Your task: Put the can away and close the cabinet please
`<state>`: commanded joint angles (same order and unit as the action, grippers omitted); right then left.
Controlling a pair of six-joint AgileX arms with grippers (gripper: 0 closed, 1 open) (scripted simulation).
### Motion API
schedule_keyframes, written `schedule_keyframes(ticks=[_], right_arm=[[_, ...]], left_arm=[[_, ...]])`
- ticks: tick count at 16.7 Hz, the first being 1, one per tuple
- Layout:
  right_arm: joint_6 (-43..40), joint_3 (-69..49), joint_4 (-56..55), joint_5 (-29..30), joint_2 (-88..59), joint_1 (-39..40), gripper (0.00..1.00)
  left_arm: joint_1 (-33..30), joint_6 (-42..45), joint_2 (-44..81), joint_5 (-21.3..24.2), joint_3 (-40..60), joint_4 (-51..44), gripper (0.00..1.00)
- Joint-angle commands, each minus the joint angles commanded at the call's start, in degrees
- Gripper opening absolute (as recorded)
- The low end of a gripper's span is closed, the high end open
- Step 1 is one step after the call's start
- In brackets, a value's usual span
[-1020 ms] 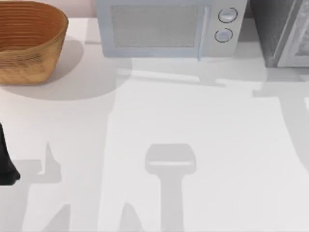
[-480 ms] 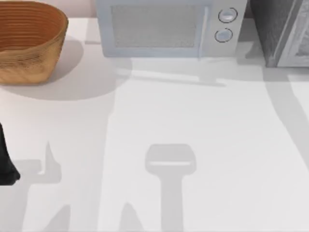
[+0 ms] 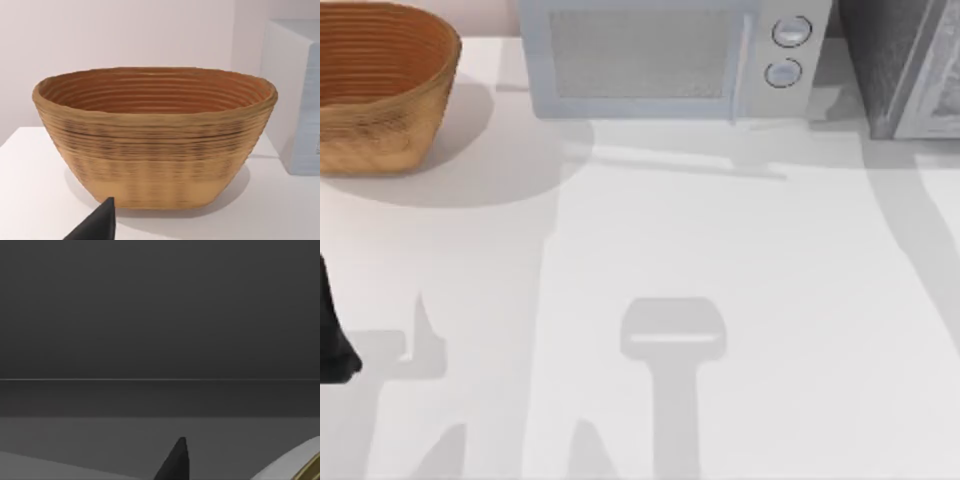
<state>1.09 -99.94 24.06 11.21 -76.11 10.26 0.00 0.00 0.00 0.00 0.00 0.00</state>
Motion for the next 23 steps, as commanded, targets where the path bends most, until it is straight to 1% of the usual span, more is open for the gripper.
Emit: schedule_keyframes(ticks=[2,5,13,16,19,23], right_arm=[[0.00,-1.91,0.74,-0.19,-1.86,-0.21,0.00],[-0.01,-9.29,3.00,-0.67,-7.92,-0.86,0.00],[-0.05,-41.93,10.01,-2.53,-30.29,-2.96,0.00],[-0.08,-52.28,12.56,-3.37,-37.86,-3.85,0.00],[-0.10,-57.97,14.57,-3.98,-42.82,-4.60,0.00],[-0.10,-58.84,15.00,-4.08,-43.71,-4.75,0.00]], left_arm=[[0.00,0.00,0.00,0.00,0.00,0.00,1.00],[0.00,0.00,0.00,0.00,0.00,0.00,1.00],[0.00,0.00,0.00,0.00,0.00,0.00,1.00],[0.00,0.00,0.00,0.00,0.00,0.00,1.00],[0.00,0.00,0.00,0.00,0.00,0.00,1.00],[0.00,0.00,0.00,0.00,0.00,0.00,1.00]])
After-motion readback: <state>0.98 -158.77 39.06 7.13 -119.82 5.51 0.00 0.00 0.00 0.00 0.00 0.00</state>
